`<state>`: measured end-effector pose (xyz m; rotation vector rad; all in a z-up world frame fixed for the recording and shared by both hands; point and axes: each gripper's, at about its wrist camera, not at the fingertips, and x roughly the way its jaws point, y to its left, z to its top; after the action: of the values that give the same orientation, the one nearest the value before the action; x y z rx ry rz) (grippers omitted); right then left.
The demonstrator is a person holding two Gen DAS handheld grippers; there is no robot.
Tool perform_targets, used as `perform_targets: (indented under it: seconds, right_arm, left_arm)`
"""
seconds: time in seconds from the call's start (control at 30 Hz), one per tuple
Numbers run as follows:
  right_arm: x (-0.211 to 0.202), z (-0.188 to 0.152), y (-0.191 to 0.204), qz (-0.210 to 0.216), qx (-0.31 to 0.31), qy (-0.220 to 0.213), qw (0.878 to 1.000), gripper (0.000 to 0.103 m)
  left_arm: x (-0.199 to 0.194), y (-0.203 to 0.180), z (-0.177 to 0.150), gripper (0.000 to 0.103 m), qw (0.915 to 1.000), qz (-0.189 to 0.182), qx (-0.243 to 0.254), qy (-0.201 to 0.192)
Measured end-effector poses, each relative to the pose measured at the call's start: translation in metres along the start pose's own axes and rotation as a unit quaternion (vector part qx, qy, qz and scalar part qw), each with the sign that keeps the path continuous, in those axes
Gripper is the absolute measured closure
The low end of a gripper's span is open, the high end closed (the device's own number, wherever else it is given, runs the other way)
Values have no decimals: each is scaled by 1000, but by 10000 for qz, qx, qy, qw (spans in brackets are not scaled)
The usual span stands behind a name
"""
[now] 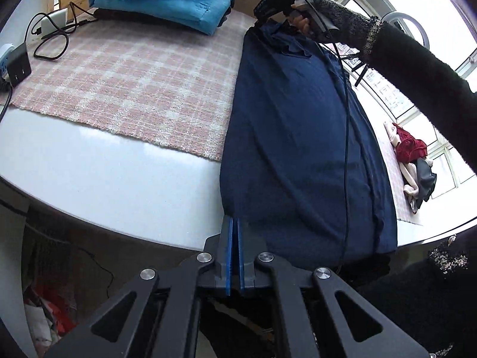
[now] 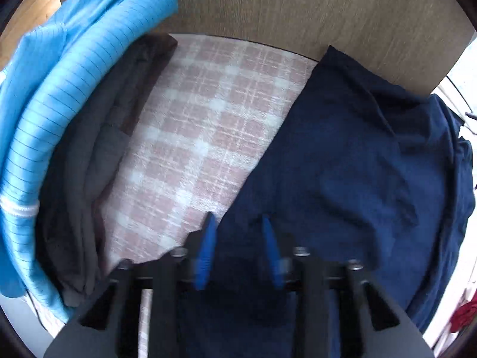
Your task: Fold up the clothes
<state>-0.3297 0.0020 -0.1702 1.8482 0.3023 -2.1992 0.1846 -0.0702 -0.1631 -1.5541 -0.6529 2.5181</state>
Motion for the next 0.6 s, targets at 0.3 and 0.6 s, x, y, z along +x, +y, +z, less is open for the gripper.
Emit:
perform_targets:
  seconds: [0.3, 0.6]
  right_arm:
    - [-41, -8, -48, 729, 24, -247, 9970, 100]
    - [-87, -35, -146, 1199, 150, -570, 9910, 101]
  left_arm:
    - [-22, -42, -7, 101, 9995, 90, 198, -221]
    - [-8, -149, -31, 101, 9959, -30, 901, -48]
